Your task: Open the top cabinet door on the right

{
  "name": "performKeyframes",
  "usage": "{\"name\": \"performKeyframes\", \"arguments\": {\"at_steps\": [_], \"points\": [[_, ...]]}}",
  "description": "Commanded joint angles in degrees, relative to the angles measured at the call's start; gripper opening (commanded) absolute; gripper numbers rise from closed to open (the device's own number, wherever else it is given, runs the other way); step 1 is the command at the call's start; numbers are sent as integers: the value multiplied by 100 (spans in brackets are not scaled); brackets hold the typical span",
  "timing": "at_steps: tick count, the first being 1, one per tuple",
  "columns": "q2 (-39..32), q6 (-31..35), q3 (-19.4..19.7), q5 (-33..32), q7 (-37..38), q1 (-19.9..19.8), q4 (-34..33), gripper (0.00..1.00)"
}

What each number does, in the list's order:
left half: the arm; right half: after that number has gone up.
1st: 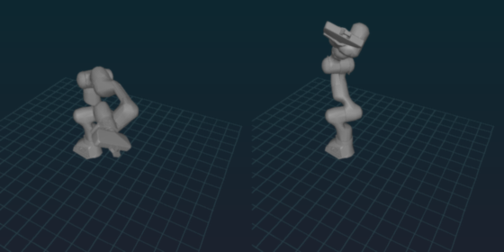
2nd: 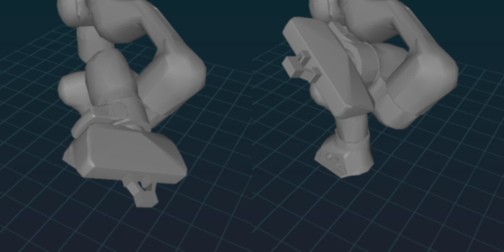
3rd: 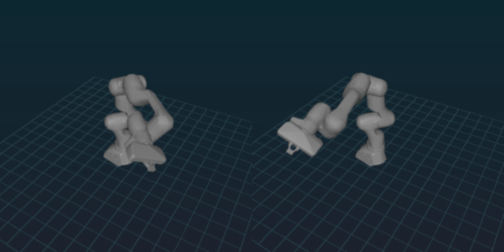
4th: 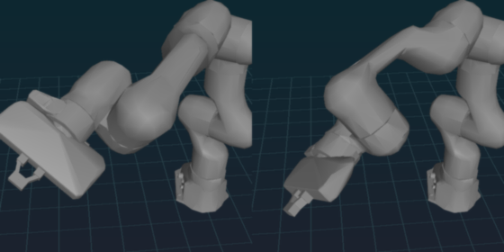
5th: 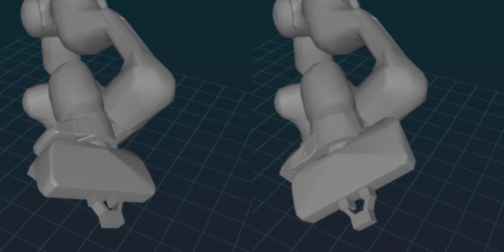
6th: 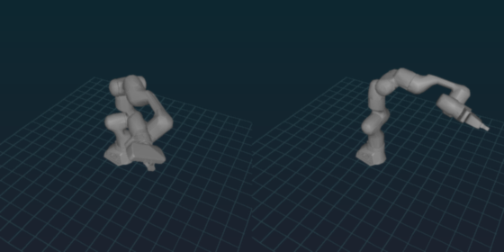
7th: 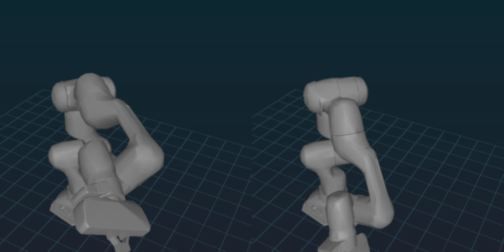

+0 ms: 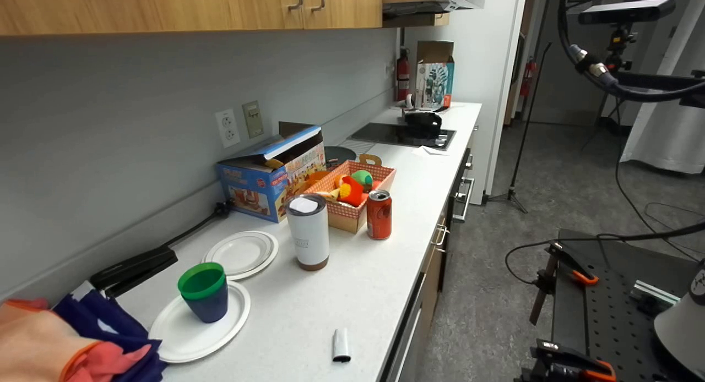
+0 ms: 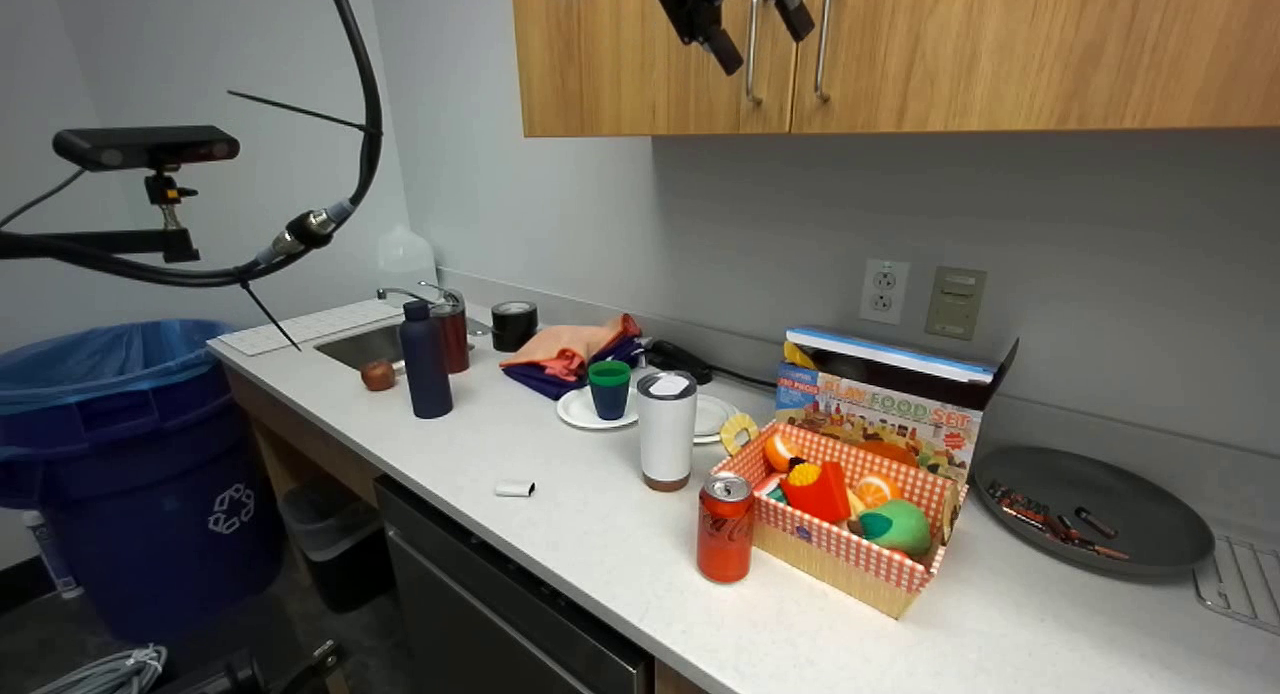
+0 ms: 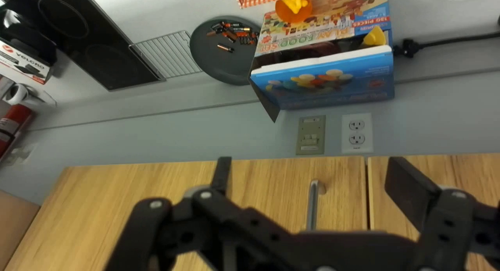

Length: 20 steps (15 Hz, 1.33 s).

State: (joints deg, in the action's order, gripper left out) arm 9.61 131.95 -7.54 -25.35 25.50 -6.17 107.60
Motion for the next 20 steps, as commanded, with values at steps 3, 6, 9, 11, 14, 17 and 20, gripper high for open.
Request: {"name": "performKeyframes", "arguments": {"at_steps": [3, 6, 9, 11, 14, 17, 20], "points": [[-700, 391, 173, -508, 435, 92, -800, 100], [-941, 498, 285, -785, 613, 133, -1051, 100], [-1103, 516, 403, -1024, 767, 210, -1221, 100], [-1179, 496, 474, -1178, 975, 269, -1319, 100], [-1188, 416, 557, -1879, 1635, 361, -1367, 100], [-1103, 29, 562, -2395, 2195, 456, -1329, 100], [-977, -401, 556, -2667, 2576, 525, -1235, 100]]}}
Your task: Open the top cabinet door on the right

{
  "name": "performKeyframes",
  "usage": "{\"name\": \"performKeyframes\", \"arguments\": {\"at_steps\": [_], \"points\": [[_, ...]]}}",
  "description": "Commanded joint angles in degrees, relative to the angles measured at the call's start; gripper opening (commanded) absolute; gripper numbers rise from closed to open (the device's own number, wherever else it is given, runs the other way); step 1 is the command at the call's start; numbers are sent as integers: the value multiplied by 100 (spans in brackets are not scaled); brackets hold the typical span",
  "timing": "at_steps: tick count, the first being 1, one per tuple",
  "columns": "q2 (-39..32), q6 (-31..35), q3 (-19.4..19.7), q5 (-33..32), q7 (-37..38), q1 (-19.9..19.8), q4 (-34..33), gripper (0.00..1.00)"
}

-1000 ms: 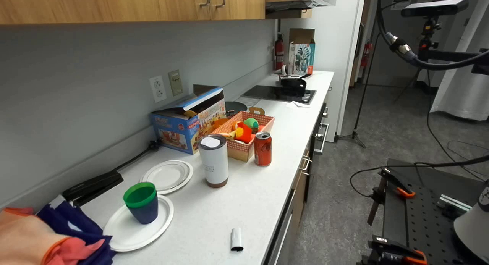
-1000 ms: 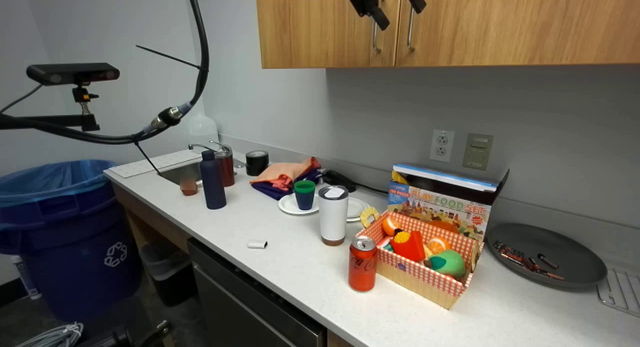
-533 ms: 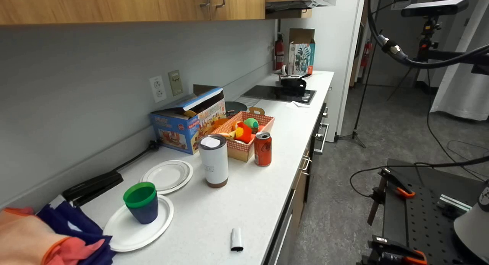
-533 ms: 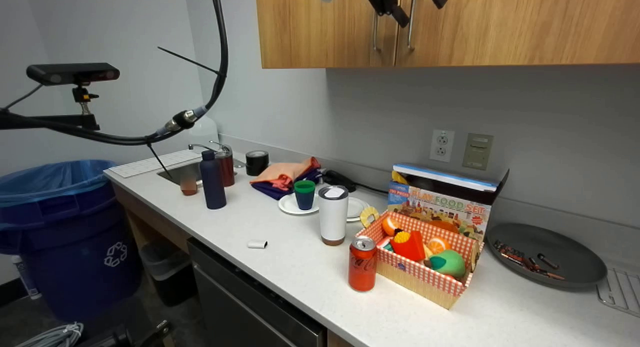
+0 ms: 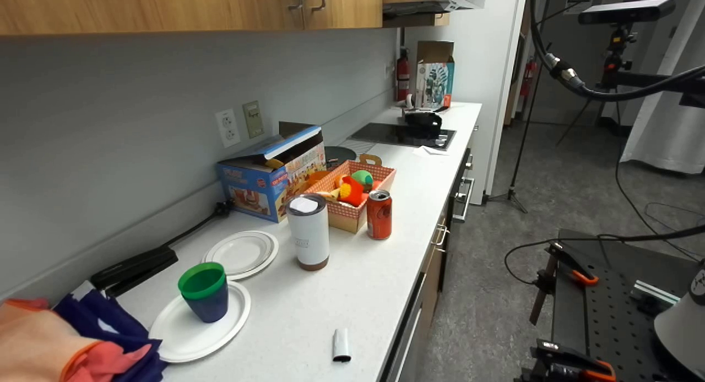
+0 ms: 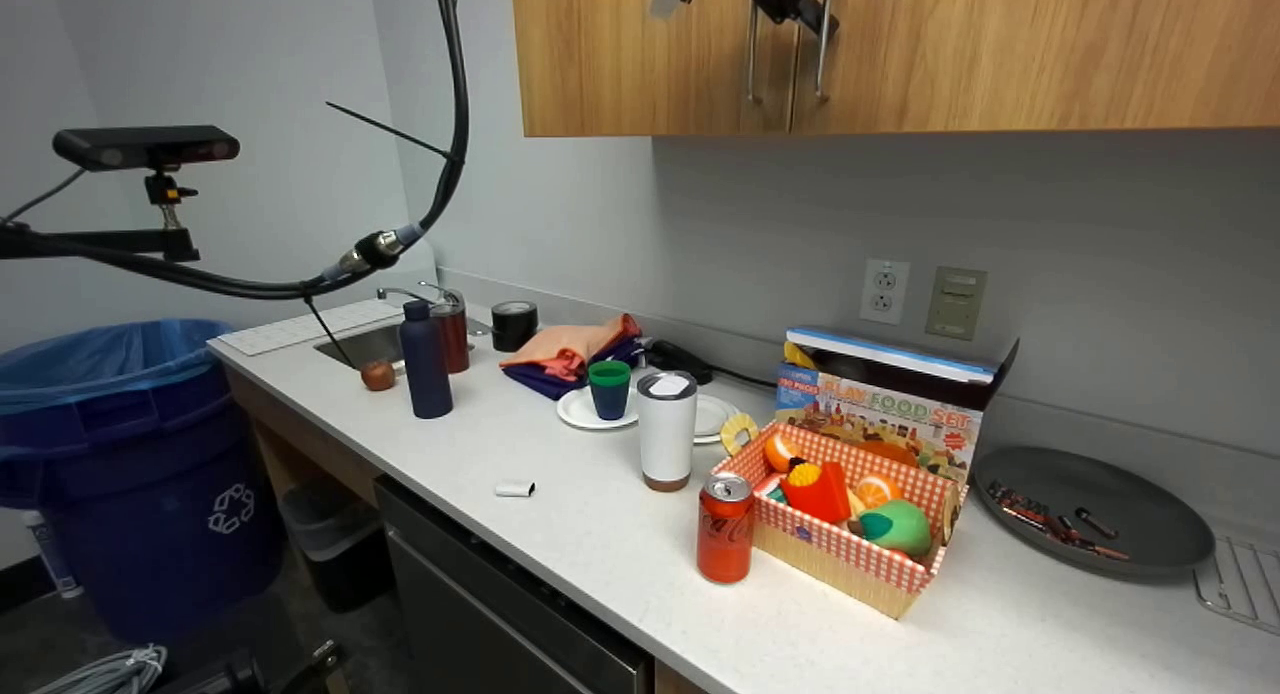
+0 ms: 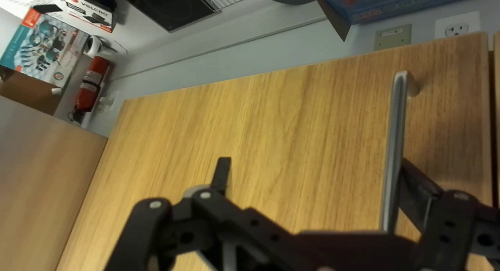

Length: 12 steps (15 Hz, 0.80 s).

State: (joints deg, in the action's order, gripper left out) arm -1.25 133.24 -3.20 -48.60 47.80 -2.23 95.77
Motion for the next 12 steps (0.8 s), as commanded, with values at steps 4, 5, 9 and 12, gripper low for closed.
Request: {"name": "performKeyframes", "arguments": {"at_steps": [4, 5, 9, 12], "points": [[312, -1099, 116, -502, 643, 202, 143, 100], [359, -1236, 117, -475, 676, 211, 177, 100], [661, -1621, 115, -476, 855, 218, 443, 100], [952, -1842, 103, -541, 1058, 191, 735, 100]]}}
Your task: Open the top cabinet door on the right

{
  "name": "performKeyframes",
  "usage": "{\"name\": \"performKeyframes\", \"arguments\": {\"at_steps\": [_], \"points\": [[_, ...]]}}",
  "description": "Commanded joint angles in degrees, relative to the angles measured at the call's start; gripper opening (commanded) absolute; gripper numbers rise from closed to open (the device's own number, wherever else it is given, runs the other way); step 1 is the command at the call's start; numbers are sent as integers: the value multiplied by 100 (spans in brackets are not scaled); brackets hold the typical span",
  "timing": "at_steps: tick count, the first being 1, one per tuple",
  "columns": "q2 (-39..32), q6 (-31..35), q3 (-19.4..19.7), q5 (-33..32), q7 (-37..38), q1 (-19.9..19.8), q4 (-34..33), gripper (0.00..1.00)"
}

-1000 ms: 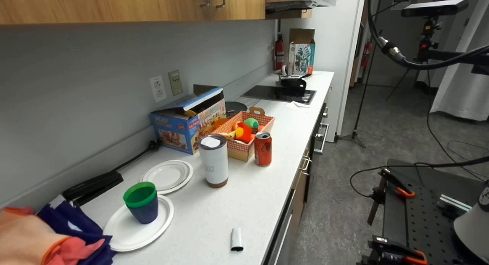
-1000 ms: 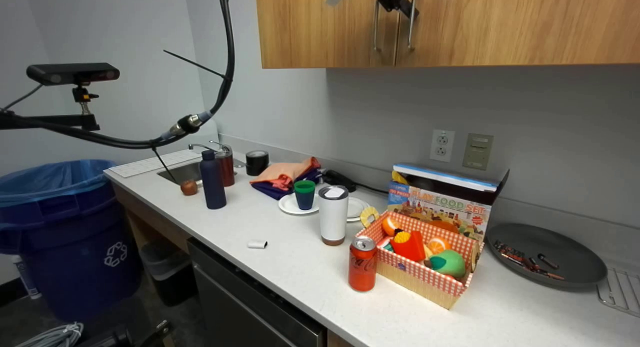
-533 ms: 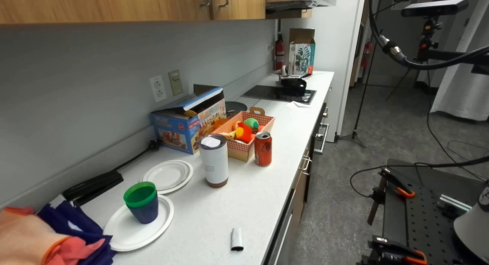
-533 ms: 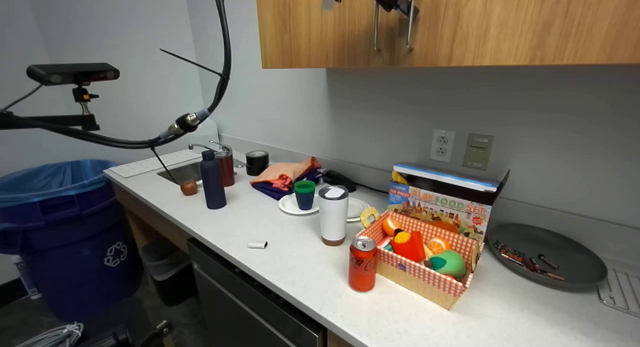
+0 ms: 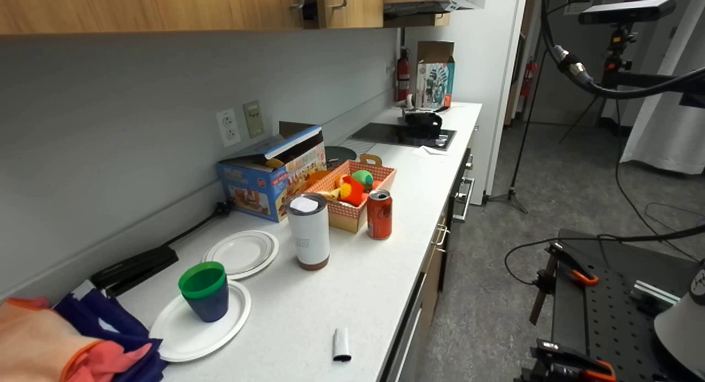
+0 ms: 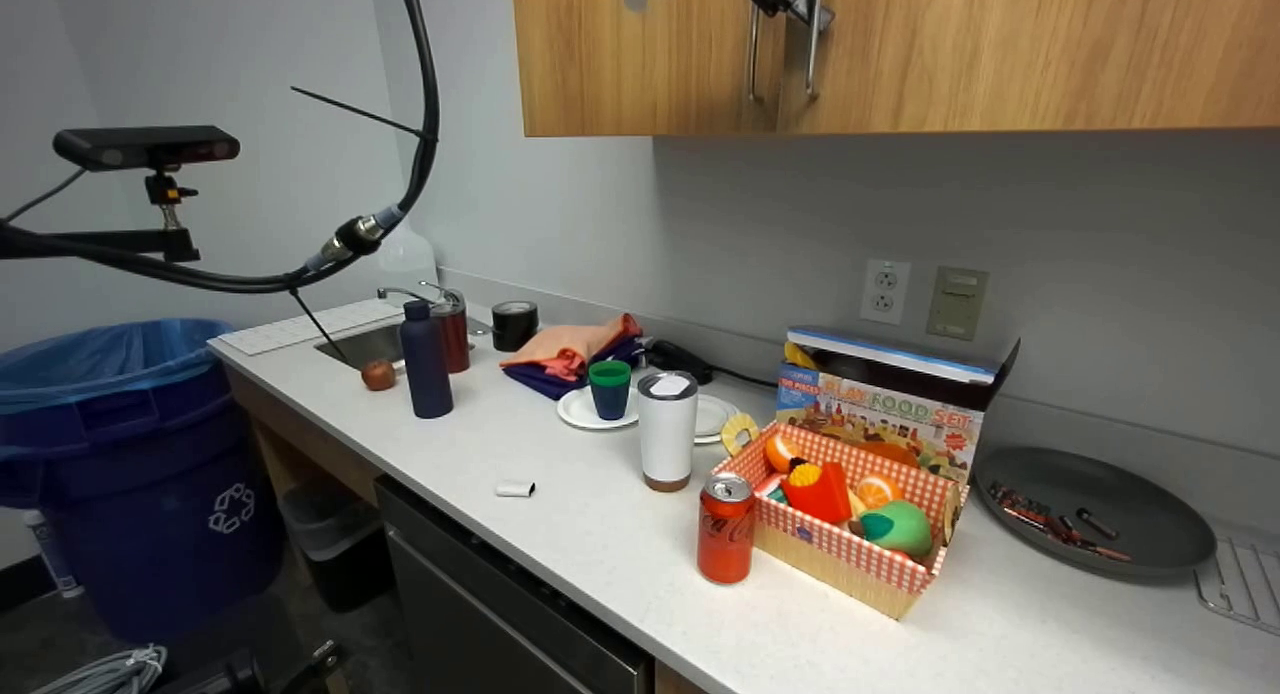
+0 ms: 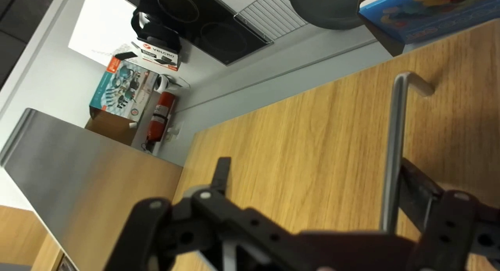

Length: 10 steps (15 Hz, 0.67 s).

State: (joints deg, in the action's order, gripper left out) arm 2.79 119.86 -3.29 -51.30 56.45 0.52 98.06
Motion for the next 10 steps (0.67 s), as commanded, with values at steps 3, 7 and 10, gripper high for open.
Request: {"name": "performKeyframes", "arguments": {"at_steps": [3, 7, 10], "points": [[918, -560, 94, -270, 309, -135, 866, 100], [1509, -768, 61, -259, 450, -219, 1404, 100], [1985, -1167, 28, -238, 478, -283, 1749, 100]]}}
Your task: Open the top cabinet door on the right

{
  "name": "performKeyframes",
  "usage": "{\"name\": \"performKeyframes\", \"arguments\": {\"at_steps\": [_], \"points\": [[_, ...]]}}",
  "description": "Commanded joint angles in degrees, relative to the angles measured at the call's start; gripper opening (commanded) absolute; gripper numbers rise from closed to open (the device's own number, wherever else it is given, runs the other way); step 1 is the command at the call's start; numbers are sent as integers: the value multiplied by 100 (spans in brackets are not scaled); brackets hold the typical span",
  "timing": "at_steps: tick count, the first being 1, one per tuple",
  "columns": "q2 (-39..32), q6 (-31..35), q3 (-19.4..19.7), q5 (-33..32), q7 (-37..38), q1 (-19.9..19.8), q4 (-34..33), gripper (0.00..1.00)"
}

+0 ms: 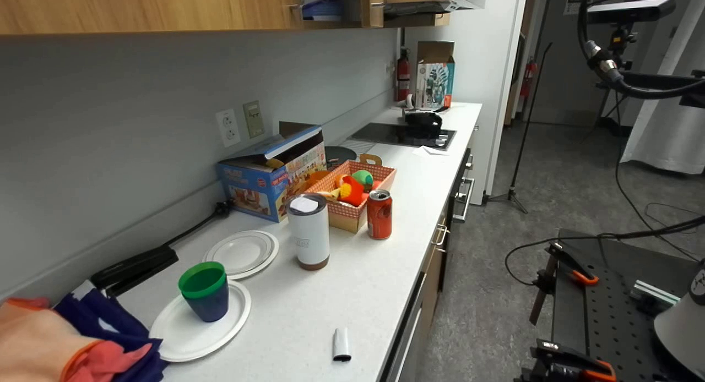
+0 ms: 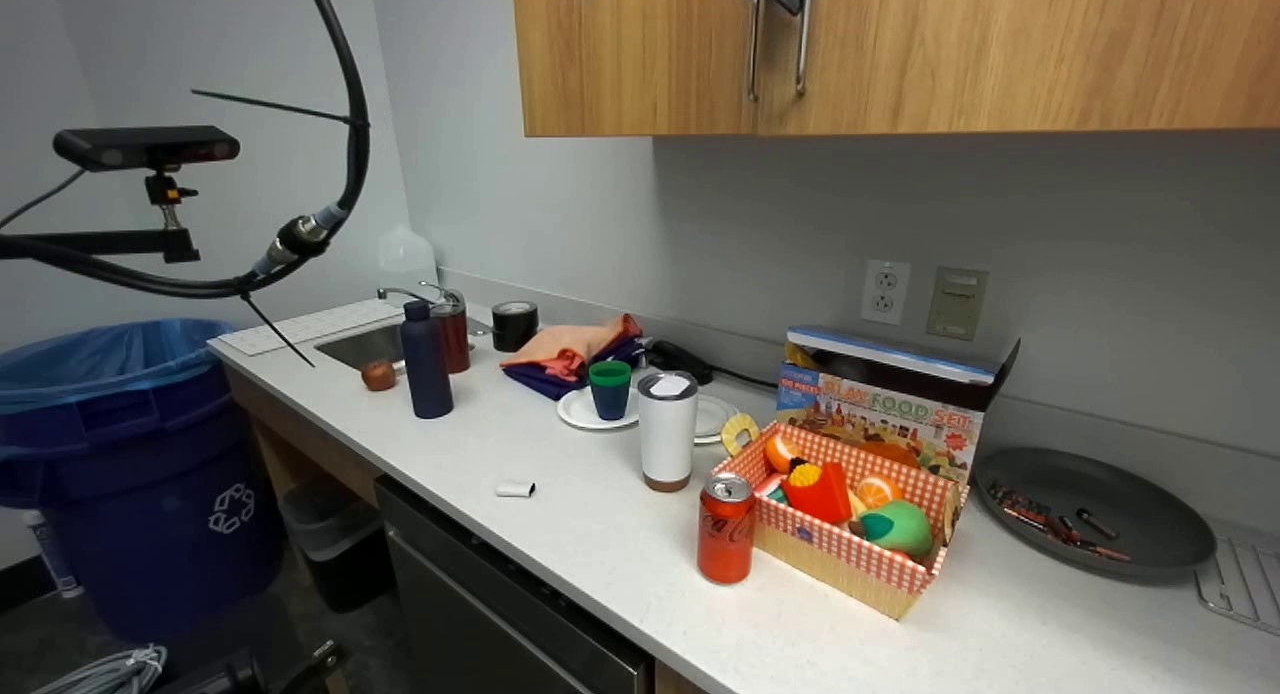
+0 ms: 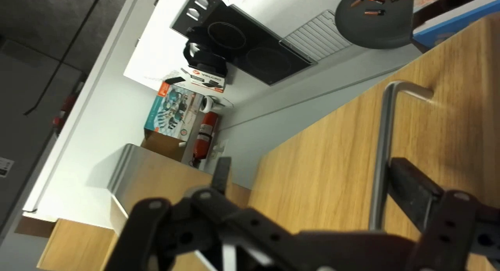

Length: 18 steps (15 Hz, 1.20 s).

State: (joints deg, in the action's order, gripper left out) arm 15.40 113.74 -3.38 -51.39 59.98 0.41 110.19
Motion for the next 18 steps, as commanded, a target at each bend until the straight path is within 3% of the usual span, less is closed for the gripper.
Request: {"name": "performKeyframes", "arguments": {"at_steps": [1, 5, 10, 18], "points": [[878, -730, 34, -226, 119, -298, 632, 100], [1329, -1510, 17, -258, 91, -413, 744, 100], [1395, -1740, 52, -149, -60, -413, 580, 100], [1247, -1641, -117, 1667, -878, 37, 235, 100]]}}
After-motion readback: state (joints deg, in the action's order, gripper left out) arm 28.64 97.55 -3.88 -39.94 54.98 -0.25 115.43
